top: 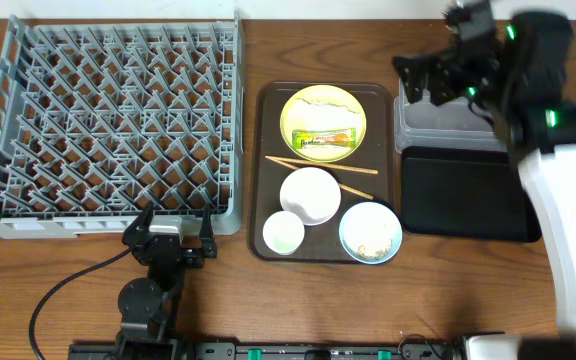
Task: Sort waste into correct bins and load items into the dishwasher
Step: 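Reach the right gripper to the yellow plate and grasp the wrapper and tissue, then carry the wrapper and tissue with the right gripper into the clear bin, then move the right gripper to the blue bowl and grasp its rim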
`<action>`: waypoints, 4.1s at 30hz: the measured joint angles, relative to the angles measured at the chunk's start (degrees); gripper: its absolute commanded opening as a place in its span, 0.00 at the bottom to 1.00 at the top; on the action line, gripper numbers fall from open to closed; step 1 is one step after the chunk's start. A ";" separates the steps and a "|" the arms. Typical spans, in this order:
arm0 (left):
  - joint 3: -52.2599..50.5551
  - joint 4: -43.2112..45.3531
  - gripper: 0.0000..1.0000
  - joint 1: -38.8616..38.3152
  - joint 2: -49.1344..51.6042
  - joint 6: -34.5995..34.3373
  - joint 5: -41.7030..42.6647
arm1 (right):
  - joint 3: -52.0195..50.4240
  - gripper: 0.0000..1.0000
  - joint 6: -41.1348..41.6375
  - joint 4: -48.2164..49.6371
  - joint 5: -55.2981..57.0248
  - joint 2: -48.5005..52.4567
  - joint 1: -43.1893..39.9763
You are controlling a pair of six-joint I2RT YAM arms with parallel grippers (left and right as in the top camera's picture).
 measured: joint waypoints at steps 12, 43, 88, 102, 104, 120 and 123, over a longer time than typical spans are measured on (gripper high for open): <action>0.04 -0.15 0.96 0.00 0.02 0.00 0.00 | 23.61 0.99 -14.45 -18.82 -3.80 29.42 6.78; 0.04 -0.15 0.96 0.00 0.02 0.00 0.00 | 23.98 0.81 -29.03 -12.28 17.81 49.90 20.06; 0.04 -0.15 0.96 0.00 0.02 0.00 0.00 | 17.11 0.03 73.81 -22.58 37.64 32.04 -10.82; 0.04 -0.15 0.96 0.00 0.02 0.00 0.00 | 15.82 0.99 66.38 -15.39 35.95 31.58 -10.91; 0.04 -0.15 0.96 0.00 0.02 0.00 0.00 | 15.98 0.99 60.26 -14.19 35.63 30.23 -10.71; 0.04 -0.15 0.96 0.00 0.02 0.00 0.00 | 16.63 0.93 24.46 -30.56 15.02 18.21 7.02; 0.04 -0.15 0.96 0.00 0.02 0.00 0.00 | 14.97 0.89 21.29 -33.68 15.08 18.27 11.52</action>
